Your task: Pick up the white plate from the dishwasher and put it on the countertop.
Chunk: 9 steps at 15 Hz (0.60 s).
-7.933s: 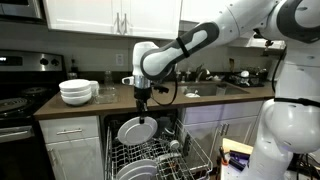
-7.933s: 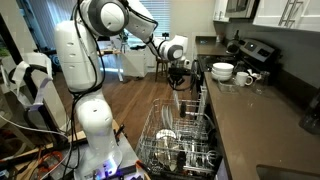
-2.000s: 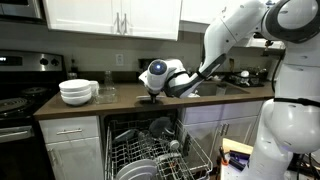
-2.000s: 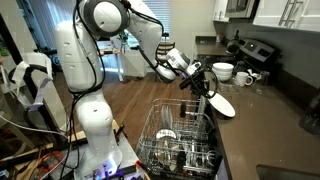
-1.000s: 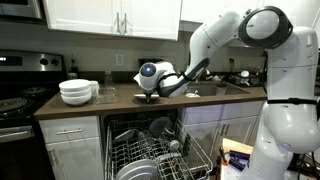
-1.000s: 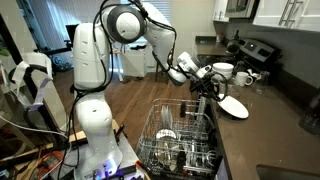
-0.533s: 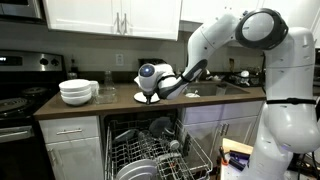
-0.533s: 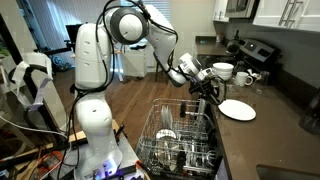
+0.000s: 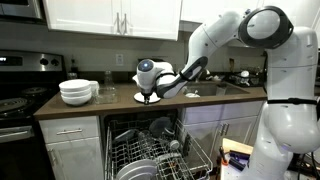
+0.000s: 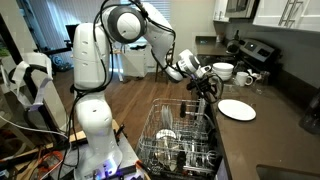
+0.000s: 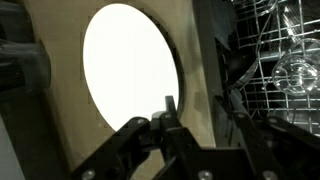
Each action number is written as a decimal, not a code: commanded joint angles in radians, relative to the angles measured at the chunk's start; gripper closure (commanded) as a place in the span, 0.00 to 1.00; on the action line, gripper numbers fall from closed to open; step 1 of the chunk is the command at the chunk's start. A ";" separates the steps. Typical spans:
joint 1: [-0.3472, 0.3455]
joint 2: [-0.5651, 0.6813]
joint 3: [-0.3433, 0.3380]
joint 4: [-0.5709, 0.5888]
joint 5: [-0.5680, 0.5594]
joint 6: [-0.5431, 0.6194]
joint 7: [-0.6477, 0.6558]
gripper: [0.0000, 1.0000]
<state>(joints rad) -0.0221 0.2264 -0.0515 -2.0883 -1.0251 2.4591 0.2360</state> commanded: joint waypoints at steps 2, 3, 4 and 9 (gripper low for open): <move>0.002 -0.116 0.049 -0.096 0.181 0.008 -0.182 0.61; 0.003 -0.136 0.062 -0.120 0.241 0.020 -0.237 0.69; 0.008 -0.153 0.073 -0.139 0.291 0.024 -0.280 0.68; 0.049 -0.222 0.113 -0.232 0.541 0.016 -0.486 0.70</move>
<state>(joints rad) 0.0125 0.0655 0.0479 -2.2487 -0.5944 2.4616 -0.1318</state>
